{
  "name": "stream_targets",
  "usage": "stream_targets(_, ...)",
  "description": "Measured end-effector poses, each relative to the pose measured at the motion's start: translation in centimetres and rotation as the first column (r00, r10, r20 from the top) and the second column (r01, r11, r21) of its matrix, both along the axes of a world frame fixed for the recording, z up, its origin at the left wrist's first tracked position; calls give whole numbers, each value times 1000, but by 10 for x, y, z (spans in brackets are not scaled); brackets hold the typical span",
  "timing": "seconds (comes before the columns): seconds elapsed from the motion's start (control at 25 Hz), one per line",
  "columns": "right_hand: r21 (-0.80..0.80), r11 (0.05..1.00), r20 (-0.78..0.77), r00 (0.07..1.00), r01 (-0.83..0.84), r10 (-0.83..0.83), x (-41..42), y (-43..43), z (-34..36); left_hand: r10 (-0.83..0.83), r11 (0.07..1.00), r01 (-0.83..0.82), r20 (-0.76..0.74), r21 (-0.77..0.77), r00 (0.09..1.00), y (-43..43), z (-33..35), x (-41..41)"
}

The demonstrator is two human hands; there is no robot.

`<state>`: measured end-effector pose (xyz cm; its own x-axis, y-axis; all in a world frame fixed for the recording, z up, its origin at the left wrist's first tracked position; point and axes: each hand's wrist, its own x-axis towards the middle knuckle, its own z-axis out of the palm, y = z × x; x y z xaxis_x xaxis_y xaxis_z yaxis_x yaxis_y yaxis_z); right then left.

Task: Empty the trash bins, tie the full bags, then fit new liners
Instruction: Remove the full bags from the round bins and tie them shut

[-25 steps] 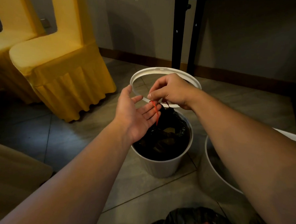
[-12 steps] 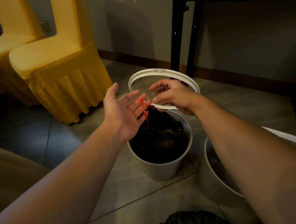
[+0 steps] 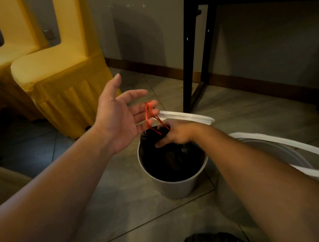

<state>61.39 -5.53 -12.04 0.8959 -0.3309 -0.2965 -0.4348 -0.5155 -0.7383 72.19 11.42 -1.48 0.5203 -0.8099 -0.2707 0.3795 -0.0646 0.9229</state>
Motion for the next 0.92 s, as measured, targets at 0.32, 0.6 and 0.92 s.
stream_targets(0.32,88,995,76,996,40,-46,3,2,-16,38,999,-38,44,5,998,12,-1,-2)
stream_targets(0.6,99,994,213,977,-48,25,16,18,-5,30,999,-28,-48,26,998,11,-6,-21)
stream_targets(0.92,-120,992,-23,999,43,-46,13,11,-31,234,967,-220,-106,131,966,19,20,-6)
